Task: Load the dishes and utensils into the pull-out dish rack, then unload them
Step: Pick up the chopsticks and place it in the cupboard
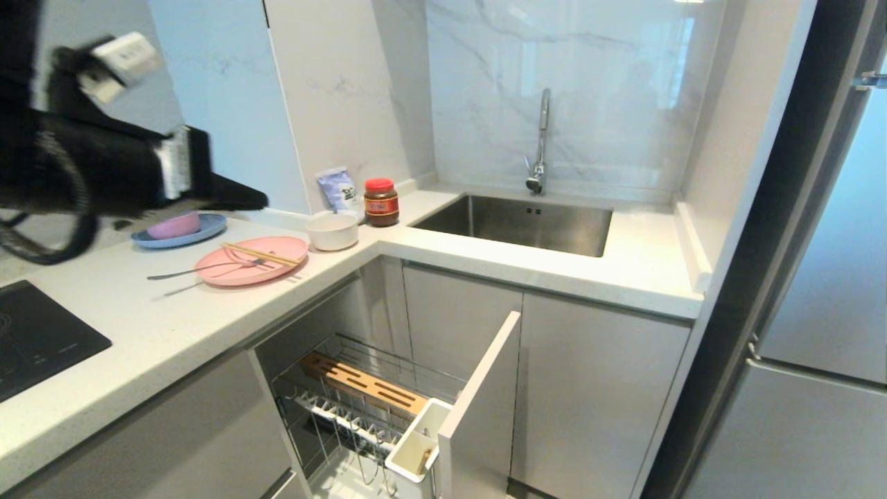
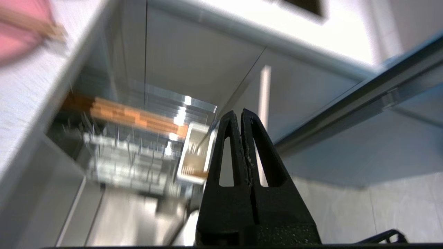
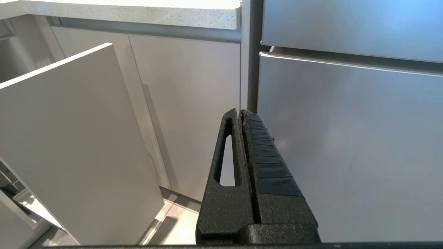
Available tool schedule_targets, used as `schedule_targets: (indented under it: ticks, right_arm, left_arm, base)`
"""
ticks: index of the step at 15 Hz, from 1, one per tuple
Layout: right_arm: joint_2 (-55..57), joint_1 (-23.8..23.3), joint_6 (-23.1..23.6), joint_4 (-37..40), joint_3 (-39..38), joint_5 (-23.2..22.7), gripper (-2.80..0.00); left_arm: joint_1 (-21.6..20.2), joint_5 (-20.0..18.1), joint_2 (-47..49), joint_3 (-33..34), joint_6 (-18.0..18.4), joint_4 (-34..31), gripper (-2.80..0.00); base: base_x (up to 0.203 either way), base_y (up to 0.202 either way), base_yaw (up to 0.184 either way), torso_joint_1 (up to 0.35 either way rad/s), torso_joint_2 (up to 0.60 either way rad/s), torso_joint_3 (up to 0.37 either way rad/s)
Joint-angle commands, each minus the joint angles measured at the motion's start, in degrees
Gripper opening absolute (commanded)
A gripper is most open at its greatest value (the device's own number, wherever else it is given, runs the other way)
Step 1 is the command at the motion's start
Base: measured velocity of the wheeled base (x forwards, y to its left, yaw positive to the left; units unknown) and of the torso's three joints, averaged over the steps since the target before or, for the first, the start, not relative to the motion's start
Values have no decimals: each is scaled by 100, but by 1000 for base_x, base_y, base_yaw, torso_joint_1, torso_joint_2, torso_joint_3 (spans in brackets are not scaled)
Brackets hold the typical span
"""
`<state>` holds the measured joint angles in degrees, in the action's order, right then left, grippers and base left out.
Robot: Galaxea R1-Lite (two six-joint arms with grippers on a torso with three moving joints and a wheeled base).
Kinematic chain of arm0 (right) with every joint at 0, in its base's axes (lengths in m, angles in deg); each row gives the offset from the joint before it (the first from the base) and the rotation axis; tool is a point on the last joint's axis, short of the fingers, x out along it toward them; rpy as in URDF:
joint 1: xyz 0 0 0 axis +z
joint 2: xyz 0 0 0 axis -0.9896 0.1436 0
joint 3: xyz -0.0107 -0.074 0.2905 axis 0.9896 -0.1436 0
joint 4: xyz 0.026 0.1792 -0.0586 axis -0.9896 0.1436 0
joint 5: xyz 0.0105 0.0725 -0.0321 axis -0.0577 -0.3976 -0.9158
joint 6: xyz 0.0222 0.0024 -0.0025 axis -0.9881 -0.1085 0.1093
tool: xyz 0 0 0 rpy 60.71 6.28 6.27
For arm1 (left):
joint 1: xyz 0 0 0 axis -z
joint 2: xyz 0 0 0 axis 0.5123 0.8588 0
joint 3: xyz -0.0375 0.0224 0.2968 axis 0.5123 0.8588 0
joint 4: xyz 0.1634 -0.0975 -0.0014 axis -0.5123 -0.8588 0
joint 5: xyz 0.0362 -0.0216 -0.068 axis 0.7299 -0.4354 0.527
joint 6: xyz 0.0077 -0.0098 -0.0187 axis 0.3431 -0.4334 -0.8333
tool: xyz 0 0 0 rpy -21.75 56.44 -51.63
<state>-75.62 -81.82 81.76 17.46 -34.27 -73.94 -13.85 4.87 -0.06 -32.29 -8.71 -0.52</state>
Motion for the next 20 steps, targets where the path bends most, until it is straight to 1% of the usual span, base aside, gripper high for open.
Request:
schedule_targets:
  ticks: [1,3,5,6,8,10,12,14,16,18,19,20]
  right_arm:
    - [-13,-1,0,-2,-5,0,-280]
    - [-13,0,0,-2,-6,0,-280]
    - [-15,-1,0,-2,-8,0,-280]
    - [-13,-1,0,-2,-9,0,-280]
    - [-13,0,0,-2,-7,0,-280]
    - [-13,-1,0,-2,-9,0,-280]
    - [-13,-1,0,-2,-9,0,-280]
    - [-13,-1,0,-2,-9,0,-280]
    - [-13,-1,0,-2,-8,0,-280]
    - [-13,-1,0,-2,-9,0,-280]
    - [-13,-1,0,-2,0,0,-280]
    - [-13,-1,0,-2,-6,0,-280]
  left_arm:
    - [-164,-73,-1713,148,232,-16,-280]
    - [-681,-221,-2845,419,800,-3,-280]
    - [-1081,-304,-3846,796,1208,41,-280]
    - [-1207,-322,-4343,1146,1389,143,-280]
    - [-1375,-257,-5208,2287,1636,548,-280]
    - [-1494,-91,-6240,3691,1754,947,-280]
    - [-1587,-20,-7212,4989,1809,1282,-280]
    - [-1641,60,-7900,6246,1808,1668,-280]
    - [-1667,297,-8048,7422,1647,2495,-280]
    - [-1681,436,-8104,8603,1818,3787,-280]
    - [-1683,470,-8119,9027,1864,4147,-280]
    - [-1685,481,-8131,9196,1841,4061,-280]
  base:
    - [0,0,0,0,0,0]
    - [0,0,0,0,0,0]
    - [0,0,0,0,0,0]
    - [0,0,0,0,0,0]
    - [0,0,0,0,0,0]
    - [0,0,0,0,0,0]
    - [0,0,0,0,0,0]
    - [0,0,0,0,0,0]
    - [0,0,0,0,0,0]
    - [0,0,0,0,0,0]
    - [0,0,0,0,0,0]
    - [0,0,0,0,0,0]
